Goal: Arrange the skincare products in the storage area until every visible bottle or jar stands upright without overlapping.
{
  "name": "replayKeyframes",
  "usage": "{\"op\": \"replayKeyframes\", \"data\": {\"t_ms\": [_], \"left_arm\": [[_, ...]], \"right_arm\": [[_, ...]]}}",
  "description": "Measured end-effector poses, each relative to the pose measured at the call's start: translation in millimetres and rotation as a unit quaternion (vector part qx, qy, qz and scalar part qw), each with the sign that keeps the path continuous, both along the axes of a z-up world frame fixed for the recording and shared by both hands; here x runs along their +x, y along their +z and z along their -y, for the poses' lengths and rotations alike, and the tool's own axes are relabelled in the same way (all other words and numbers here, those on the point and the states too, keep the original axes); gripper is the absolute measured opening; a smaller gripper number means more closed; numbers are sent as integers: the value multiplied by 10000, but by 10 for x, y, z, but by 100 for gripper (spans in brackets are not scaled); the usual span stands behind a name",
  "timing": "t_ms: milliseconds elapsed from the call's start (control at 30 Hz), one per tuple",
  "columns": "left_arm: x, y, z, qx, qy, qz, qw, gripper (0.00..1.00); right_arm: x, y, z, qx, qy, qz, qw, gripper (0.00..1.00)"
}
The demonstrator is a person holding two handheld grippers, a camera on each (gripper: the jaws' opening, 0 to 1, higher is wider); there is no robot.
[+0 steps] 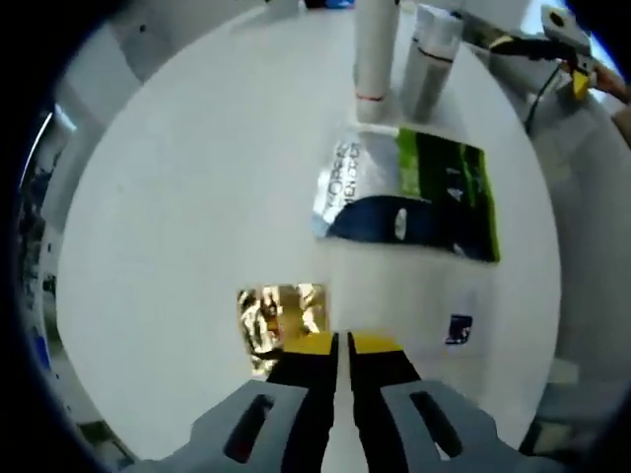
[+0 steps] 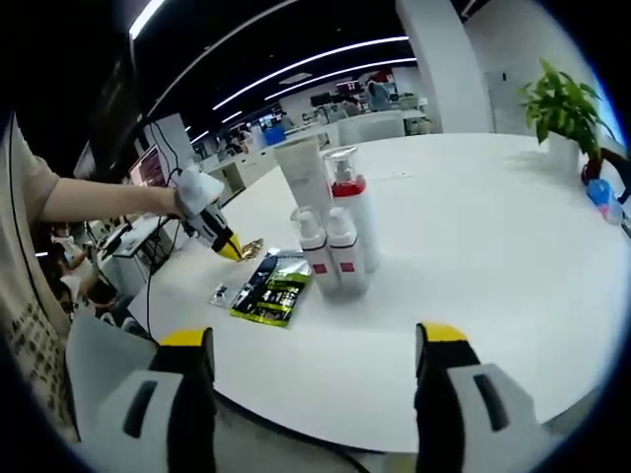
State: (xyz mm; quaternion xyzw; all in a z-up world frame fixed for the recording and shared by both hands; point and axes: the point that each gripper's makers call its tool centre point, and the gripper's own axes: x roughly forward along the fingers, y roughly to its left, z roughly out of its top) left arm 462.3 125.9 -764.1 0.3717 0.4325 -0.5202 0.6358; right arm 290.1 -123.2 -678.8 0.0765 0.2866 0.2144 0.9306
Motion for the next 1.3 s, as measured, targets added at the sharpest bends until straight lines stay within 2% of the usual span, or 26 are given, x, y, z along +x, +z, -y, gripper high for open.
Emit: {"op": "replayKeyframes", "data": {"t_ms": [67,100,200,267,333,500,667,733,800,967,1200,1300], "left_arm": [[-8,-5,-8,107,-34,9,9999,0],[4,-22,-32,176,-88,71,9998,3],[32,-17,-75,246,1,116,9996,21],[55,-9,-105,199,151,104,9996,26],[169,2,-143,127,428,269,9986,30],[425,25,-184,-314,1388,482,9886,43],[530,-36,-279,-224,1686,515,9841,47],[593,-62,-274,-369,2057,498,9767,53],[599,-73,-254,-451,2191,422,9737,57],[645,-165,-297,-329,2248,363,9732,55],[641,-225,-257,-458,2319,20,9717,52],[673,-239,-258,-439,2290,36,9724,51]], "right_arm": [[-1,-3,-3,-5,14,-2,10000,84],[-2,-5,-3,-9,18,-5,10000,84],[-1,-2,-1,-12,8,2,10000,84],[1,-4,6,-5,-7,-1,10000,84],[1,-3,6,-5,-13,-1,10000,84],[4,-8,10,0,-26,-14,10000,84],[4,-19,22,-2,-47,-42,10000,84],[4,-22,22,-7,-51,-51,10000,84],[4,-27,26,-7,-58,-64,10000,84],[5,-33,32,-14,-73,-79,9999,84],[7,-43,48,-10,-102,-95,9999,84],[6,-50,51,-8,-95,-103,9999,84]]}}
